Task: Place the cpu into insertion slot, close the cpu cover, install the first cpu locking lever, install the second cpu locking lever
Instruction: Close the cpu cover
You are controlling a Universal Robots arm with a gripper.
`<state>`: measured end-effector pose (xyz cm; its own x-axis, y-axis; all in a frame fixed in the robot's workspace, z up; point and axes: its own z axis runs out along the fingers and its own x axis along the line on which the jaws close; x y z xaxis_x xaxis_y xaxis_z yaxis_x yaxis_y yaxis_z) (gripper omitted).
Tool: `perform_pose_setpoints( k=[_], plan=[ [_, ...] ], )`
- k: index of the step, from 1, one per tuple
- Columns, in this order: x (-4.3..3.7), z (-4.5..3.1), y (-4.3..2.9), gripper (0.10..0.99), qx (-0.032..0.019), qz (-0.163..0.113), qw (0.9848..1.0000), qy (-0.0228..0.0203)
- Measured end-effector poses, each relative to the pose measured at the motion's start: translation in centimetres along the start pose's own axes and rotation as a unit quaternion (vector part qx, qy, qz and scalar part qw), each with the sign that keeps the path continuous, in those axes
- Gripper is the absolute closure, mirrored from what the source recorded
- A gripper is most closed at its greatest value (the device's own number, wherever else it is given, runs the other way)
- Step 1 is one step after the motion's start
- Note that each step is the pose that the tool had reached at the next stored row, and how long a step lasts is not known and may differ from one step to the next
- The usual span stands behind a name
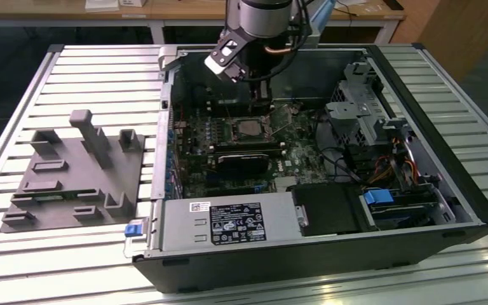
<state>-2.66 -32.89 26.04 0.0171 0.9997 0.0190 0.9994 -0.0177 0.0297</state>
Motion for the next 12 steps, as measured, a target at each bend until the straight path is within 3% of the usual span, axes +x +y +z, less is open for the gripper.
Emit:
perform_pose_setpoints(
  k=[1,4,8,12],
  plan=[
    [0.02,0.03,1.28,0.980,0.0011,0.000,1.0000,0.0008],
    [0.03,0.08,2.30,0.980,0.0014,0.000,1.0000,0.0010],
    [0.09,0.15,3.28,0.980,0.0022,-0.001,1.0000,0.0009],
    [0.21,0.25,3.76,0.980,0.0023,-0.001,1.0000,0.0010]
  ],
)
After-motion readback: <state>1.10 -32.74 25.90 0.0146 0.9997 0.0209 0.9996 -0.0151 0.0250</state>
